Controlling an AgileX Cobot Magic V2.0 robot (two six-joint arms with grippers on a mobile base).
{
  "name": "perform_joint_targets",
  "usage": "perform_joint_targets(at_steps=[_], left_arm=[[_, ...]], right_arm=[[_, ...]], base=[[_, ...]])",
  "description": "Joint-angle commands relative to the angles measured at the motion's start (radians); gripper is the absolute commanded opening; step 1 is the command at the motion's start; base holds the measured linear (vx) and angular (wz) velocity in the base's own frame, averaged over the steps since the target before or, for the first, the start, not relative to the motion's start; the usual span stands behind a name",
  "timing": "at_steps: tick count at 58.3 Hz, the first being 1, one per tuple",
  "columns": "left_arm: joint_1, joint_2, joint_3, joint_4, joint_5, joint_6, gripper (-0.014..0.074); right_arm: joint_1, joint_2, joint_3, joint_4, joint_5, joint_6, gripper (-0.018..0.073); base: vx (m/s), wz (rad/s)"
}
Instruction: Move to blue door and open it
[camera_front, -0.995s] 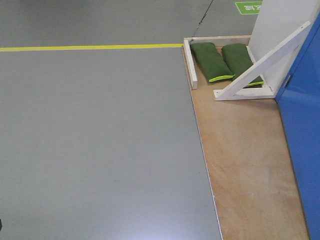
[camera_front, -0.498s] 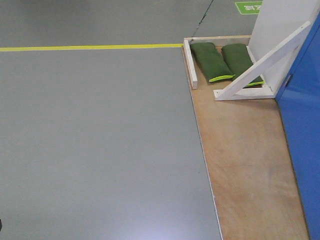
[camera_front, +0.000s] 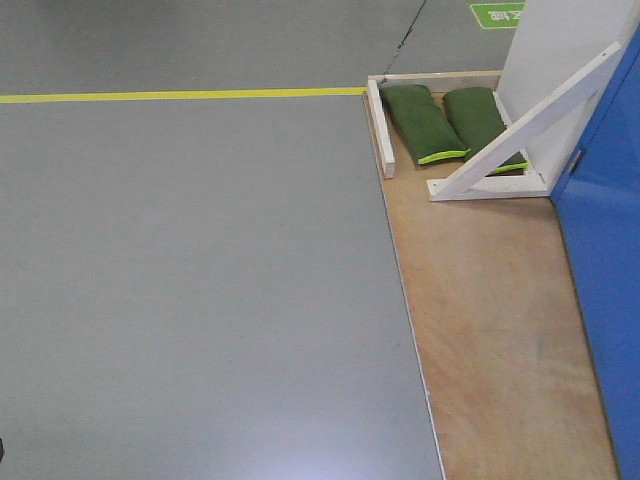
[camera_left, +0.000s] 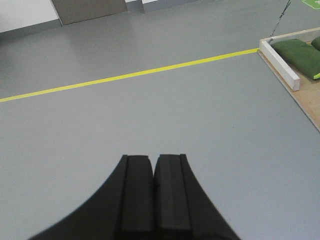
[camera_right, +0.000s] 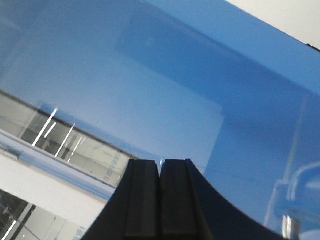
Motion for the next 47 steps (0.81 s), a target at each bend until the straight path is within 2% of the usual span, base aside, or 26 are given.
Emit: perform_joint_targets(at_steps=[1, 10, 32, 47], left_arm=[[0.001, -0.008, -0.004, 0.002, -0.077, -0.002, 0.0070], [0.001, -0.008, -0.004, 0.002, -0.077, -0.002, 0.0070], [0.001, -0.008, -0.004, 0.002, -0.077, -0.002, 0.0070], [0.001, -0.008, -0.004, 0.002, -0.077, -0.002, 0.0070]], right_arm=[[-0.010, 0.023, -0.106, -0.005, -0.049, -0.010, -0.0011], [-0.032, 0.081, -0.197, -0.005, -0.068, -0.010, -0.0011], [-0.284, 0.136, -0.281, -0.009, -0.090, -0.010, -0.0011], [-0.311, 0.202, -0.281, -0.009, -0.098, -0.010, -0.0011]], base=[[0.00, 0.00], [0.00, 0.00], [0.00, 0.00], [0.00, 0.00]])
